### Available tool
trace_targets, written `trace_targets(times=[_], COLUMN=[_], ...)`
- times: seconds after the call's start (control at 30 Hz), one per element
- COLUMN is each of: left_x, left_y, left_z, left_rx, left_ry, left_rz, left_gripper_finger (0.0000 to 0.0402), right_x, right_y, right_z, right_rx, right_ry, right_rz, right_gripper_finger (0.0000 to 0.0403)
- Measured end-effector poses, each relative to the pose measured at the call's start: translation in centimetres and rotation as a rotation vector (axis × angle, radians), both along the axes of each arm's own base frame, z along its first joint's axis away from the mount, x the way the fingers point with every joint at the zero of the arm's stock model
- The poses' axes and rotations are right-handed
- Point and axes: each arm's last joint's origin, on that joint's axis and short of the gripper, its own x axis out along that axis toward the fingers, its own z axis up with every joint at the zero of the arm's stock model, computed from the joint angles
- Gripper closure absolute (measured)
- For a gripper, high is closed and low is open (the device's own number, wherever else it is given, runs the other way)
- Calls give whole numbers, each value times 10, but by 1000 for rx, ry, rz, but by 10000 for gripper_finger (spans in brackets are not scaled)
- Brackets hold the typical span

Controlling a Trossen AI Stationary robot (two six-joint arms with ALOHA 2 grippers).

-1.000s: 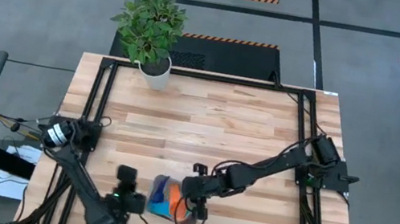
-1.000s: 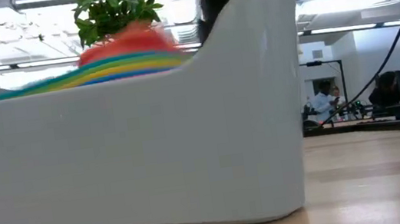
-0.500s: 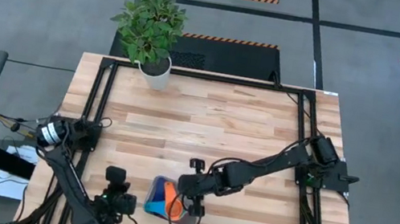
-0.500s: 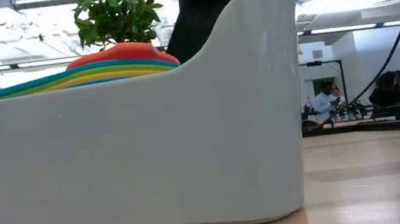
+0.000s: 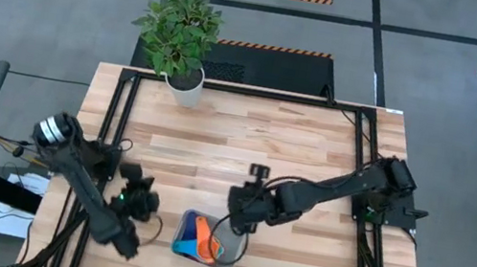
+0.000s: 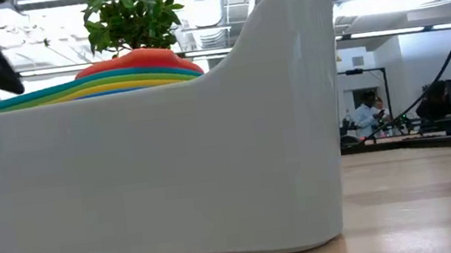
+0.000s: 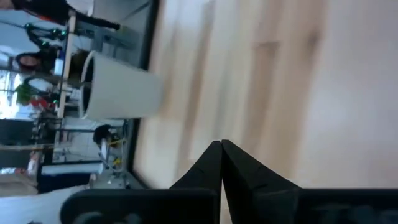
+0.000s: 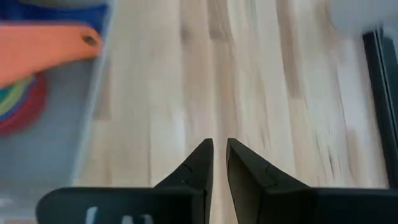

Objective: Nest measuring cups in basket
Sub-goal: Adjust the stacked measuring cups in the gray bin

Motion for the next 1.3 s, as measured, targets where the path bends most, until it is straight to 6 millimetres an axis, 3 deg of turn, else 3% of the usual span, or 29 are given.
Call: trace_targets(times=[0.13,0.3,0.47,0.67,0.87,1.07,1.3], left_x=[-5,-4,2,6,8,9,12], left_y=[34,54,59,68,72,71,69], left_z=[12,15,13,12,12,12,11], left_rx=[-15,-128,-175,-169,-166,-181,-216], left_ry=[-29,-134,-130,-102,-94,-105,-125], left_rz=[33,20,-61,-32,-21,-16,-14], left_gripper_finger=[401,401,401,402,401,401,401], right_x=[-15,-2,14,28,37,42,44], right_y=[-19,-16,5,23,45,49,52], right_z=[9,-5,-14,-14,-34,-57,-58], right_rx=[34,170,219,296,368,387,414], right_ry=[54,36,-27,-150,-150,-98,-111], right_rz=[-154,-101,68,156,209,152,137], right_gripper_finger=[333,333,333,333,333,333,333])
